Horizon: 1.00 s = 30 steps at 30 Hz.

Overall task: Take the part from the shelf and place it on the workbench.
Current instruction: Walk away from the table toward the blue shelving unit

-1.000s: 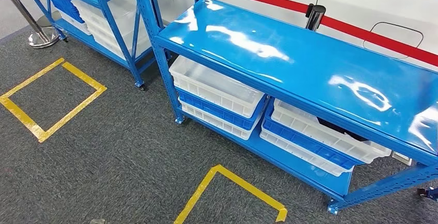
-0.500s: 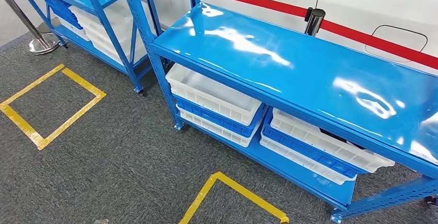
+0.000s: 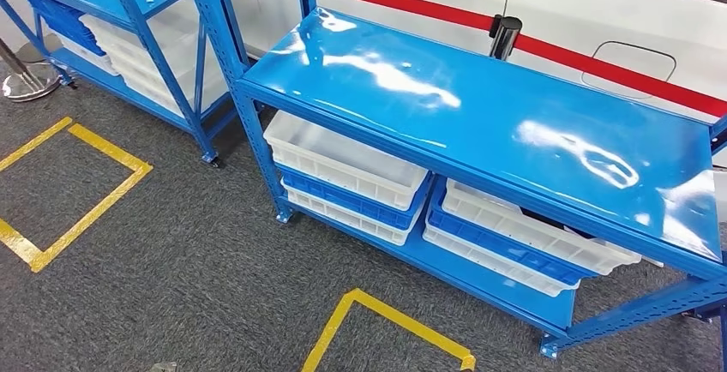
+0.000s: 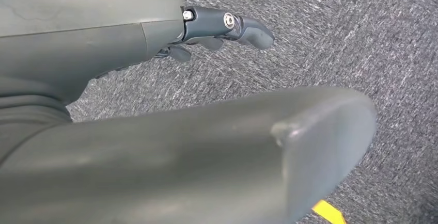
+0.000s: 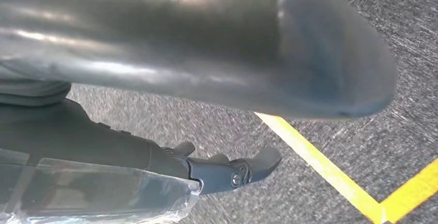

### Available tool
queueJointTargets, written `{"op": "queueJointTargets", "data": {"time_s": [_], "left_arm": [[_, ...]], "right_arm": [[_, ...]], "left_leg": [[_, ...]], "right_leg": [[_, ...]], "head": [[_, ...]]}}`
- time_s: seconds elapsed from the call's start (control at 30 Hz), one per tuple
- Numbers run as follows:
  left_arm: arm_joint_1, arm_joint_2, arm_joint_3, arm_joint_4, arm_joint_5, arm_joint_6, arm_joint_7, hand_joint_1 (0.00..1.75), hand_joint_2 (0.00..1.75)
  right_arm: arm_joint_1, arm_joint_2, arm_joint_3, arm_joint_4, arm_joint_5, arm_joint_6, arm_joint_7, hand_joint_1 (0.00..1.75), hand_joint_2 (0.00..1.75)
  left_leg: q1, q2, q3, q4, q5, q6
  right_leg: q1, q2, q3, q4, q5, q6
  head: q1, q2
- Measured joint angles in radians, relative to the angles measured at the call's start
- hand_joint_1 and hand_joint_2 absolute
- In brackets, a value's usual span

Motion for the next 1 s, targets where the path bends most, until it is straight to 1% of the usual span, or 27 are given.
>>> {"op": "queueJointTargets", "data": {"time_s": [0.03,0.07,0.1,0.13,0.17,0.2,0.23,0.27,0.33,0.37,0.4,0.43,0.47,0.5,0.53,0.57,0.6,0.67,0.7,0.73,0.77,0.8,0.87,0.9,0.93,0.97,1.0], "left_arm": [[0.000,0.000,0.000,0.000,0.000,0.000,0.001,0.00,0.00],[0.000,-0.001,0.000,0.000,0.000,0.001,0.001,0.00,0.00],[0.000,-0.001,0.000,0.000,0.000,0.001,0.001,0.00,0.00],[0.000,-0.002,0.000,0.000,0.000,0.001,0.001,0.00,0.00],[-0.001,-0.003,0.000,0.000,0.000,0.002,0.001,0.00,0.00],[-0.001,-0.004,0.000,0.000,0.000,0.002,0.001,0.00,0.00],[-0.001,-0.004,0.000,0.000,-0.001,0.002,0.001,0.00,0.00],[-0.001,-0.004,0.000,0.000,-0.001,0.002,0.002,0.00,0.00],[-0.002,-0.004,0.000,0.000,-0.001,0.003,0.002,0.00,0.00],[-0.002,-0.004,0.000,0.000,-0.001,0.004,0.002,0.00,0.00],[-0.002,-0.004,0.000,0.000,-0.001,0.004,0.002,0.00,0.00],[-0.002,-0.004,0.000,-0.001,-0.001,0.005,0.002,0.00,0.00],[-0.002,-0.004,0.000,-0.001,-0.001,0.005,0.003,0.00,0.00],[-0.002,-0.004,0.000,-0.001,-0.002,0.005,0.003,0.00,0.00],[-0.001,-0.004,0.000,-0.001,-0.002,0.005,0.004,0.00,0.00],[-0.001,-0.004,0.000,-0.001,-0.002,0.005,0.005,0.00,0.00],[-0.001,-0.004,0.000,-0.001,-0.002,0.005,0.005,0.00,0.00],[-0.001,-0.004,0.000,-0.001,-0.002,0.005,0.005,0.00,0.00],[-0.001,-0.003,0.000,-0.001,-0.002,0.005,0.005,0.00,0.00],[-0.001,-0.003,0.000,-0.001,-0.002,0.005,0.006,0.00,0.00],[-0.001,-0.003,0.000,-0.001,-0.002,0.005,0.006,0.00,0.00],[-0.002,-0.003,0.000,-0.001,-0.002,0.005,0.006,0.00,0.00],[-0.003,-0.003,0.000,-0.001,-0.001,0.005,0.007,0.00,0.00],[-0.004,-0.003,0.000,-0.001,-0.001,0.005,0.007,0.00,0.00],[-0.005,-0.004,0.000,-0.001,-0.001,0.005,0.007,0.00,0.00],[-0.005,-0.004,0.000,-0.001,-0.001,0.005,0.007,0.00,0.00],[-0.005,-0.004,0.000,-0.001,-0.001,0.005,0.007,0.00,0.00]], "right_arm": [[0.002,0.000,0.000,0.000,0.000,0.000,0.000,0.00,0.00],[0.004,-0.001,0.000,0.000,0.000,-0.001,0.000,0.00,0.00],[0.006,-0.002,0.000,0.000,0.000,-0.001,0.000,0.00,0.00],[0.006,-0.003,0.000,0.000,-0.001,-0.002,0.000,0.00,0.00],[0.006,-0.004,0.000,0.000,-0.001,-0.002,0.000,0.00,0.00],[0.004,-0.005,0.000,-0.001,0.000,-0.002,-0.001,0.00,0.00],[0.002,-0.005,0.000,-0.001,0.000,-0.002,-0.001,0.00,0.00],[0.001,-0.005,0.000,-0.002,0.000,-0.002,-0.002,0.00,0.00],[0.001,-0.003,0.000,-0.002,0.000,-0.003,-0.003,0.00,0.00],[0.002,-0.003,0.000,-0.002,0.000,-0.003,-0.004,0.00,0.00],[0.002,-0.003,0.000,-0.002,0.000,-0.003,-0.004,0.00,0.00],[0.002,-0.002,0.000,-0.002,0.000,-0.003,-0.005,0.00,0.00],[0.002,-0.002,0.000,-0.002,0.000,-0.003,-0.005,0.00,0.00],[0.002,-0.002,0.000,-0.002,0.001,-0.002,-0.006,0.00,0.00],[0.002,-0.002,0.000,-0.002,0.002,-0.002,-0.006,0.00,0.00],[0.004,-0.002,0.000,-0.002,0.003,-0.002,-0.006,0.00,0.00],[0.005,-0.002,0.000,-0.002,0.004,-0.002,-0.006,0.00,0.00],[0.006,-0.001,0.000,-0.002,0.004,-0.002,-0.006,0.00,0.00],[0.005,-0.001,0.000,-0.002,0.004,-0.002,-0.006,0.00,0.00],[0.004,-0.001,0.000,-0.002,0.004,-0.002,-0.006,0.00,0.00],[0.003,0.000,0.000,-0.002,0.004,-0.002,-0.006,0.00,0.00],[0.002,0.000,0.000,-0.002,0.004,-0.002,-0.006,0.00,0.00],[0.003,0.001,0.000,-0.002,0.004,-0.002,-0.006,0.00,0.00],[0.005,0.001,0.000,-0.002,0.004,-0.002,-0.006,0.00,0.00],[0.006,0.001,0.000,-0.002,0.004,-0.002,-0.006,0.00,0.00],[0.006,0.000,0.000,-0.002,0.004,-0.002,-0.006,0.00,0.00],[0.005,0.000,0.000,-0.002,0.004,-0.002,-0.006,0.00,0.00]], "left_leg": [[-0.004,0.009,0.000,0.000,-0.002,0.002],[-0.008,0.016,0.000,0.000,-0.003,0.004],[-0.012,0.024,0.002,0.001,-0.004,0.005],[-0.015,0.031,0.004,0.001,-0.006,0.004],[-0.018,0.038,0.007,0.003,-0.008,0.003],[-0.024,0.046,0.009,0.007,-0.014,-0.001],[-0.027,0.053,0.011,0.010,-0.019,-0.004],[-0.030,0.061,0.013,0.014,-0.024,-0.008],[-0.030,0.077,0.017,0.017,-0.031,-0.016],[-0.028,0.072,0.017,0.024,-0.038,-0.022],[-0.023,0.057,0.011,0.044,-0.054,-0.029],[-0.017,0.035,-0.003,0.083,-0.082,-0.038],[-0.010,0.011,-0.028,0.142,-0.118,-0.047],[-0.004,-0.002,-0.060,0.212,-0.153,-0.054],[0.002,-0.007,-0.090,0.273,-0.176,-0.061],[0.007,-0.008,-0.109,0.304,-0.178,-0.065],[0.012,-0.009,-0.107,0.292,-0.156,-0.068],[0.023,-0.027,-0.054,0.167,-0.072,-0.069],[0.026,-0.051,-0.022,0.100,-0.040,-0.068],[0.028,-0.074,-0.001,0.052,-0.023,-0.066],[0.029,-0.090,0.008,0.030,-0.019,-0.064],[0.027,-0.095,0.009,0.025,-0.022,-0.060],[0.021,-0.078,0.007,0.022,-0.021,-0.050],[0.020,-0.066,0.010,0.013,-0.016,-0.041],[0.019,-0.054,0.014,0.000,-0.009,-0.030],[0.019,-0.041,0.019,-0.013,-0.002,-0.020],[0.018,-0.026,0.021,-0.022,0.004,-0.012]], "right_leg": [[0.000,-0.002,-0.029,0.052,-0.017,0.000],[0.000,-0.004,-0.040,0.070,-0.017,0.005],[0.000,-0.007,-0.028,0.041,0.000,0.013],[0.002,-0.017,0.003,-0.022,0.028,0.020],[0.005,-0.041,0.043,-0.101,0.058,0.022],[0.008,-0.064,0.077,-0.168,0.083,0.021],[0.010,-0.081,0.097,-0.212,0.099,0.016],[0.013,-0.089,0.106,-0.231,0.107,0.009],[0.008,-0.068,0.108,-0.234,0.112,0.001],[0.003,-0.057,0.112,-0.235,0.114,-0.003],[-0.003,-0.047,0.116,-0.236,0.117,-0.008],[-0.009,-0.036,0.120,-0.237,0.120,-0.012],[-0.010,-0.026,0.120,-0.237,0.121,-0.014],[-0.010,-0.015,0.120,-0.237,0.122,-0.016],[-0.010,-0.003,0.120,-0.237,0.122,-0.016],[-0.010,0.010,0.121,-0.236,0.122,-0.016],[-0.011,0.023,0.123,-0.236,0.122,-0.015],[-0.012,0.050,0.129,-0.236,0.121,-0.014],[-0.013,0.061,0.130,-0.237,0.121,-0.013],[-0.011,0.070,0.129,-0.236,0.121,-0.009],[-0.010,0.076,0.126,-0.236,0.122,-0.005],[-0.010,0.083,0.121,-0.236,0.124,0.002],[-0.014,0.100,0.112,-0.242,0.129,0.018],[-0.015,0.101,0.108,-0.242,0.131,0.026],[-0.013,0.088,0.099,-0.232,0.125,0.028],[-0.009,0.066,0.081,-0.204,0.110,0.026],[-0.007,0.038,0.055,-0.152,0.085,0.018]], "head": [[0.000,0.000],[0.000,0.000],[0.001,0.000],[0.001,0.000],[0.001,0.000],[0.000,0.000],[-0.001,0.000],[-0.001,0.000],[-0.002,0.000],[-0.001,0.000],[-0.003,0.000],[-0.004,0.000],[-0.005,0.000],[-0.006,0.000],[-0.006,0.000],[-0.006,0.000],[-0.006,0.000],[-0.006,0.000],[-0.006,0.000],[-0.006,0.000],[-0.006,0.000],[-0.006,0.000],[-0.008,0.000],[-0.008,0.000],[-0.006,0.000],[-0.003,0.000],[0.001,0.000]]}}
